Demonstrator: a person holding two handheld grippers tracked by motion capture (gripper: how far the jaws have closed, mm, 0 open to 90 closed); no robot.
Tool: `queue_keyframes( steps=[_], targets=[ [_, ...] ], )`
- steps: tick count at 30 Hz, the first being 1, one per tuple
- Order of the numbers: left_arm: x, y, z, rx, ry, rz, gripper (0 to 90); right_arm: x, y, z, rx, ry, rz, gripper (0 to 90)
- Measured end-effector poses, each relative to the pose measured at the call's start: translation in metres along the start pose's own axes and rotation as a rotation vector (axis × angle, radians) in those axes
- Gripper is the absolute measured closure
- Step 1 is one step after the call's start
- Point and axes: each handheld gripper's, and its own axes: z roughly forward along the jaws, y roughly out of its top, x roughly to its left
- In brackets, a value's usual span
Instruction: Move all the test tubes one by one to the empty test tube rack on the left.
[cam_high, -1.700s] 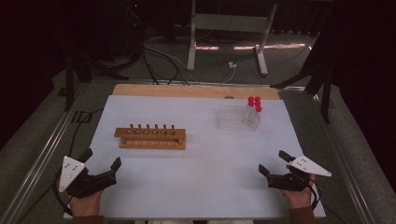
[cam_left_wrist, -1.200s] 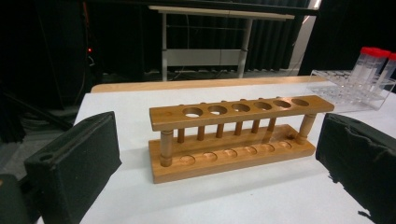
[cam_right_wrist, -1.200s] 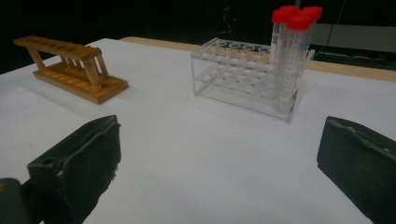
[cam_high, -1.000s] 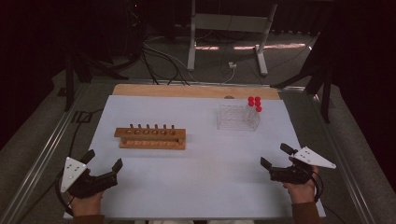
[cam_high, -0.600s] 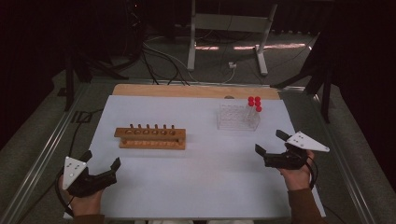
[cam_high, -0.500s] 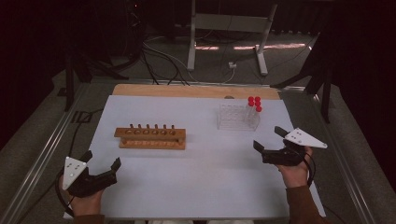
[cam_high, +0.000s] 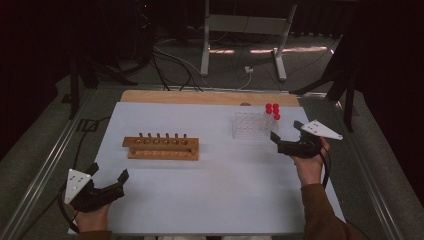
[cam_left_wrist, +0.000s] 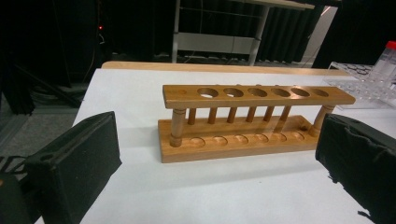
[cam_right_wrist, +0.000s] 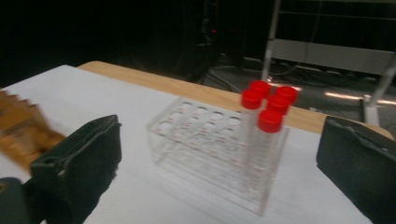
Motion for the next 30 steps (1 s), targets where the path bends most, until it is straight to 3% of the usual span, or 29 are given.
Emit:
queue_keyframes(
  steps=[1,2,7,12,14,17,22,23,25,30],
  targets=[
    [0.000,0.000,0.000,-0.002,-0.003,-0.004,0.7,0.000,0.000,0.000,0.000,0.000,0.000,0.2],
    [-0.001,0.000,0.000,-0.004,-0.006,-0.006,0.7,-0.003,-0.003,0.005,0.007,-0.030,-0.004,0.2],
    [-0.004,0.000,-0.001,-0.009,-0.008,0.000,0.7,-0.008,-0.006,0.017,0.002,-0.042,0.000,0.2],
    [-0.003,0.000,-0.001,-0.011,0.001,-0.004,0.7,-0.010,-0.008,0.025,-0.007,-0.059,0.004,6.4],
    [-0.002,0.000,-0.002,-0.012,0.003,-0.008,0.7,-0.013,-0.011,0.032,0.010,-0.074,0.018,15.6],
    [-0.001,0.000,-0.002,-0.010,0.003,-0.012,0.7,-0.016,-0.014,0.037,0.026,-0.085,0.022,20.4],
    [-0.003,0.000,-0.002,-0.011,-0.004,-0.009,0.7,-0.022,-0.021,0.050,0.057,-0.112,0.050,43.2],
    [-0.003,0.000,-0.002,-0.011,-0.004,-0.009,0.7,-0.022,-0.021,0.050,0.057,-0.112,0.050,43.2],
    [-0.003,0.000,-0.001,-0.007,-0.009,-0.007,0.7,-0.025,-0.025,0.059,0.081,-0.120,0.058,52.5],
    [-0.002,-0.001,-0.002,-0.011,-0.016,-0.016,0.7,-0.027,-0.027,0.068,0.091,-0.143,0.065,60.1]
  ],
)
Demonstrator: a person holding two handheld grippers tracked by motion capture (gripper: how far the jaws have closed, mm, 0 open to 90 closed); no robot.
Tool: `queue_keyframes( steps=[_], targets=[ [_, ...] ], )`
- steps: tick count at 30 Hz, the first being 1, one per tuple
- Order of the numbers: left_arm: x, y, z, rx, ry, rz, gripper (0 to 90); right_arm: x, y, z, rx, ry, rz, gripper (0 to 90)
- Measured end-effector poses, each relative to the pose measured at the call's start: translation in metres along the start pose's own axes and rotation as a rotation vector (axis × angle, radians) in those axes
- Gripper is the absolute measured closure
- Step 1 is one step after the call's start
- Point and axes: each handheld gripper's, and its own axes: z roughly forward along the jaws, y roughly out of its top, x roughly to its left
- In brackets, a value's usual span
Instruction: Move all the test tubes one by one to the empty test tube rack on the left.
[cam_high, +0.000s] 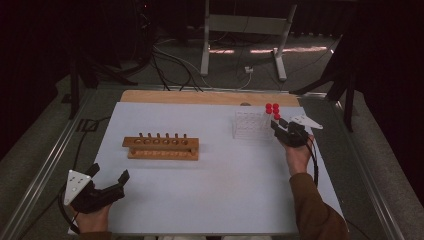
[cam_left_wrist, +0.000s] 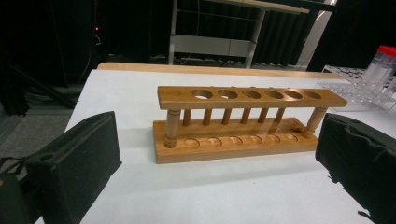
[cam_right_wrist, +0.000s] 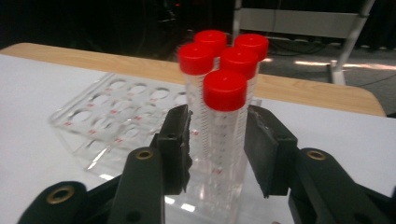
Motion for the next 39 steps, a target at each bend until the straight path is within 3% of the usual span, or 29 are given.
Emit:
queue_keyframes(
  steps=[9,17,39],
  targets=[
    [0.002,-0.001,-0.002,-0.001,0.000,-0.005,0.7,-0.001,-0.004,0.014,0.030,-0.026,0.024,71.4],
    [0.002,-0.001,-0.002,0.002,-0.002,-0.001,0.7,-0.001,-0.005,0.014,0.034,-0.034,0.021,73.7],
    [0.001,-0.002,0.001,0.012,-0.011,0.003,0.7,0.000,0.015,-0.001,-0.059,-0.035,0.014,74.2]
  ],
)
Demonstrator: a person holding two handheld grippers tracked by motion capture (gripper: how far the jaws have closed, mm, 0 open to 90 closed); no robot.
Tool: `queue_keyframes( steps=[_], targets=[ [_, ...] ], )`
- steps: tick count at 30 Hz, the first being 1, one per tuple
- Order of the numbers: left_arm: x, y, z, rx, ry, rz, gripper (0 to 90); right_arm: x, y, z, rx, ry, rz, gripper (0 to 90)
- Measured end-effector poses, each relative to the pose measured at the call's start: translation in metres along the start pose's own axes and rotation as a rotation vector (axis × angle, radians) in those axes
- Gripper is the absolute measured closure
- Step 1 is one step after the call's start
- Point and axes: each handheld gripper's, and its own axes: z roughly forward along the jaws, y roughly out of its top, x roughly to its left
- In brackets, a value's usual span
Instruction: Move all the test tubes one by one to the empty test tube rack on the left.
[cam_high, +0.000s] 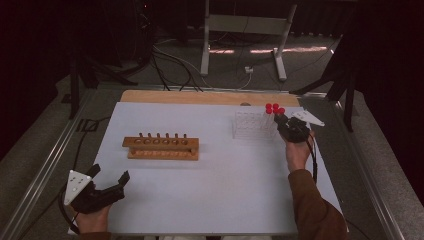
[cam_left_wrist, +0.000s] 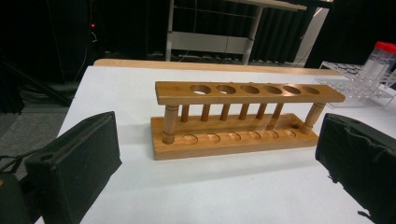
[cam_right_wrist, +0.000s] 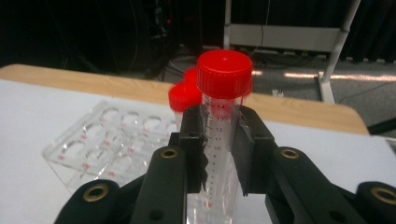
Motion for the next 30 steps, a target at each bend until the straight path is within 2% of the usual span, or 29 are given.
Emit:
queue_keyframes(
  steps=[12,13,18,26,27,28,30],
  targets=[
    [0.000,0.000,0.002,0.007,-0.001,0.006,0.7,0.004,0.016,-0.016,-0.048,0.035,-0.031,74.1],
    [0.000,-0.001,0.002,0.008,0.000,0.004,0.8,0.003,0.018,-0.020,-0.061,0.060,-0.022,74.1],
    [0.000,-0.001,0.002,0.008,0.001,0.006,0.9,0.006,0.020,-0.025,-0.070,0.088,-0.029,74.1],
    [-0.001,0.000,0.002,0.008,0.003,0.010,1.1,0.022,0.021,-0.037,-0.073,0.177,-0.053,74.1],
    [-0.001,0.000,0.002,0.006,0.004,0.011,1.1,0.022,0.021,-0.037,-0.073,0.177,-0.053,74.1],
    [-0.001,0.000,0.001,0.003,0.007,0.010,1.0,0.027,0.021,-0.041,-0.072,0.199,-0.065,74.1],
    [0.000,0.000,0.001,0.002,0.012,0.011,1.0,0.028,0.021,-0.042,-0.074,0.205,-0.067,74.1]
  ],
)
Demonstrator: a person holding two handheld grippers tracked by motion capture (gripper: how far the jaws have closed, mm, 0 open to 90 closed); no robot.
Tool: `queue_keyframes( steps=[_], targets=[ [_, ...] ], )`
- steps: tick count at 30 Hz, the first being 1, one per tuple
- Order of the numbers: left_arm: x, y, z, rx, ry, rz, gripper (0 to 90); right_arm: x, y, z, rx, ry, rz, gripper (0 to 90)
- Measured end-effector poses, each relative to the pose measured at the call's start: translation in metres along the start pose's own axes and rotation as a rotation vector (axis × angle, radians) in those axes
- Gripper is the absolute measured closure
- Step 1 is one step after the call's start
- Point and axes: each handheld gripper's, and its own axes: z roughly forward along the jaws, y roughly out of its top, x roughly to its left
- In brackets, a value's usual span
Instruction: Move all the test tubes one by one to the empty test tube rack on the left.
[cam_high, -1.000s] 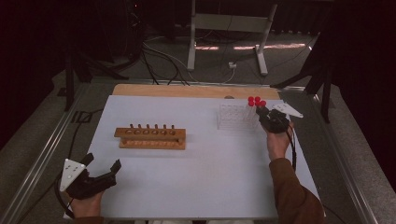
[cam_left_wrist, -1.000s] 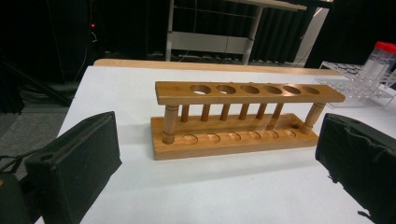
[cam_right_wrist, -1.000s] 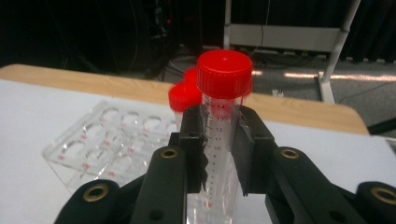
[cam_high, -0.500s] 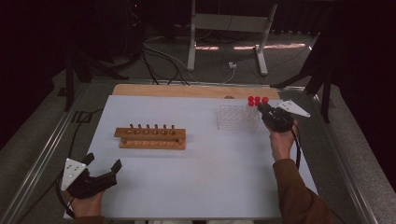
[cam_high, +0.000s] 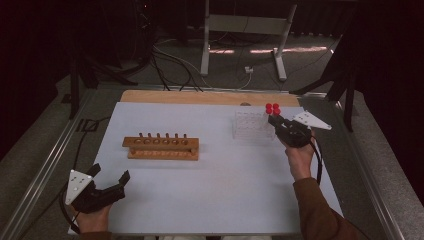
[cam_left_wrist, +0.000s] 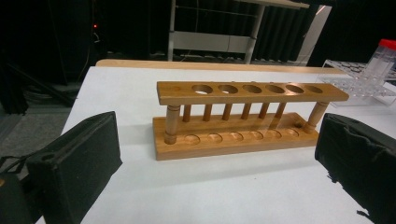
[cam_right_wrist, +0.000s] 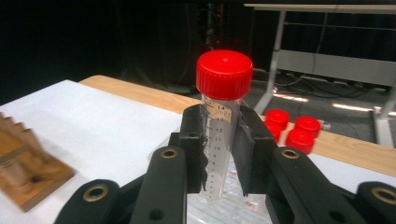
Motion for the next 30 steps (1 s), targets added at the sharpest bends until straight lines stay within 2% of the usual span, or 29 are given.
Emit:
queue_keyframes(
  steps=[7,9,17,23,30],
  targets=[
    [0.000,0.000,0.001,0.007,-0.001,0.002,1.0,0.010,-0.007,-0.006,0.013,0.048,-0.002,74.1],
    [-0.001,0.000,0.001,0.005,0.001,0.003,1.0,0.014,-0.010,-0.010,0.003,0.078,-0.003,74.0],
    [-0.010,0.006,0.008,0.011,-0.021,0.014,1.0,0.021,-0.015,-0.016,0.009,0.115,-0.011,74.1],
    [-0.027,0.020,0.016,0.021,-0.074,0.063,1.0,0.028,-0.018,-0.021,0.017,0.152,-0.015,74.0],
    [-0.047,0.040,0.028,0.021,-0.133,0.082,1.0,0.038,-0.016,-0.025,0.035,0.191,-0.025,74.0]
  ],
)
